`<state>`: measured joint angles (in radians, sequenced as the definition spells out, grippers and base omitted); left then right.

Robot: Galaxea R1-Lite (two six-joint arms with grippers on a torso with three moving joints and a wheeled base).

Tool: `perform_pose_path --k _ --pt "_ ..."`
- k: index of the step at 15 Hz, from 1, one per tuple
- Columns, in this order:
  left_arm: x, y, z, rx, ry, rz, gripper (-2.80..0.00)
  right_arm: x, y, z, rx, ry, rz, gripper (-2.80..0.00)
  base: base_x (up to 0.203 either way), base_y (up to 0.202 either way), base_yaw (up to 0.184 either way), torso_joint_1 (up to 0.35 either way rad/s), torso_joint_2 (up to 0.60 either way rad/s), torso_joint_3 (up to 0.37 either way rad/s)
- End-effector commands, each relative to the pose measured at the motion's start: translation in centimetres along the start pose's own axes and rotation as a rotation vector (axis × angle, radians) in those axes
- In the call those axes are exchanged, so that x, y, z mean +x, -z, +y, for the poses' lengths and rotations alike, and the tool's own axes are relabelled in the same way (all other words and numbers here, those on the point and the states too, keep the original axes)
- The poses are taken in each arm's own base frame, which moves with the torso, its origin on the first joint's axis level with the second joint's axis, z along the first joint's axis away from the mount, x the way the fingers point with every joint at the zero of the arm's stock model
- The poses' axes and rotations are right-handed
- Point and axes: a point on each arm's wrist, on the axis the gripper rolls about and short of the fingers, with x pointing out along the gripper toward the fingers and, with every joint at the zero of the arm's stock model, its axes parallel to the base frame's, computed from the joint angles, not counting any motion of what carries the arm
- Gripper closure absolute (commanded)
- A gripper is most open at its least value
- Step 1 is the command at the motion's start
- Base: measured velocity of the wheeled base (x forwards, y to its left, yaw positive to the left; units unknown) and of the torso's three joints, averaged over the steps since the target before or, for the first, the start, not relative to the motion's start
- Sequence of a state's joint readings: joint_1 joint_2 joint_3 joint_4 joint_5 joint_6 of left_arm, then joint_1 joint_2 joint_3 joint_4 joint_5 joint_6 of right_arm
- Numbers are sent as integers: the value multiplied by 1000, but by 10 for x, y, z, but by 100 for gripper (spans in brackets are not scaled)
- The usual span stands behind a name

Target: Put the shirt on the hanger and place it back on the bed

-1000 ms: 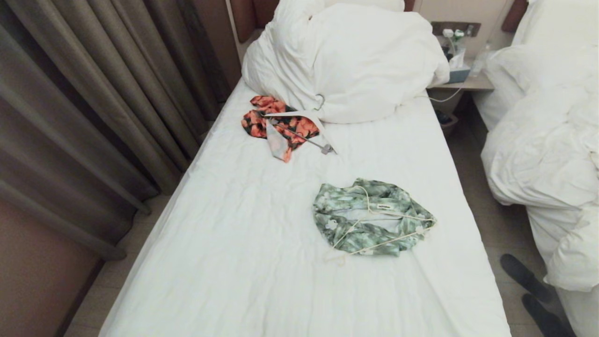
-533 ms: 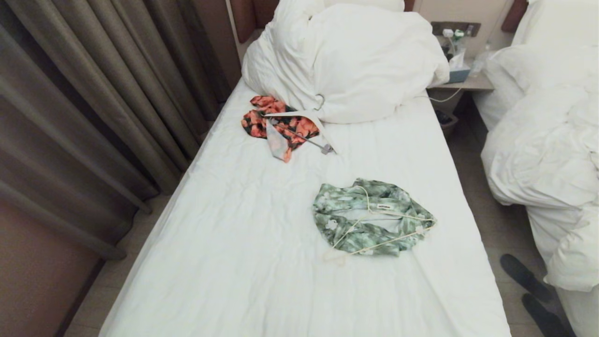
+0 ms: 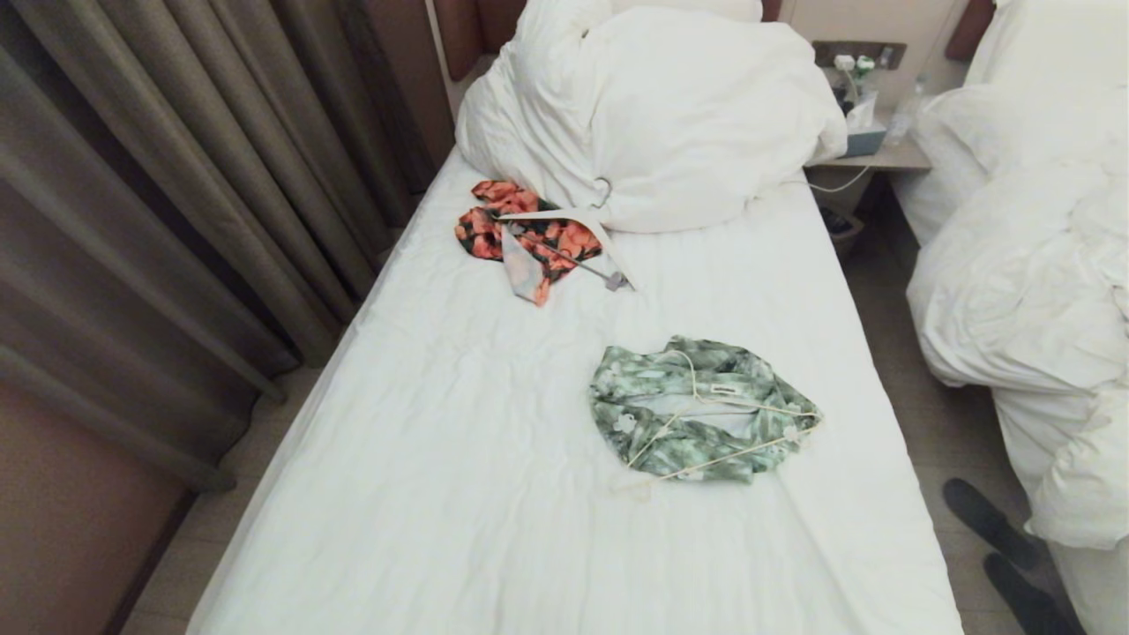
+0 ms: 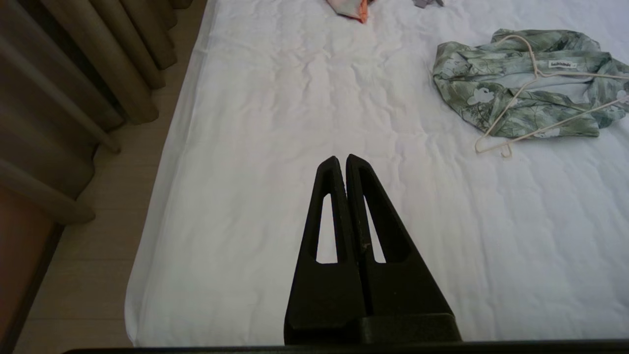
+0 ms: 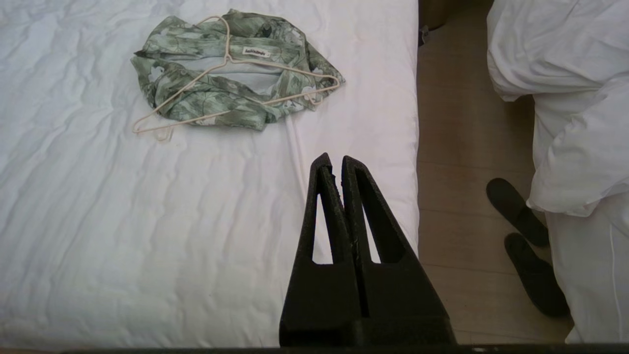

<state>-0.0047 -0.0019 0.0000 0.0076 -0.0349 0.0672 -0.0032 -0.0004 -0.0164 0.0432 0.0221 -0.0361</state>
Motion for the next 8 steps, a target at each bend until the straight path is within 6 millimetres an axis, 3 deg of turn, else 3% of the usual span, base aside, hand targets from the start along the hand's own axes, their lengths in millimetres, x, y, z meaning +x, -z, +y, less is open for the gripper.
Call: perform_pose_path --k 1,8 --pt "0 0 0 0 0 0 0 0 0 0 -2 -1 0 0 0 0 0 0 0 0" --pt "0 0 0 0 0 2 0 0 0 0 -4 -1 0 0 0 0 0 0 0 0"
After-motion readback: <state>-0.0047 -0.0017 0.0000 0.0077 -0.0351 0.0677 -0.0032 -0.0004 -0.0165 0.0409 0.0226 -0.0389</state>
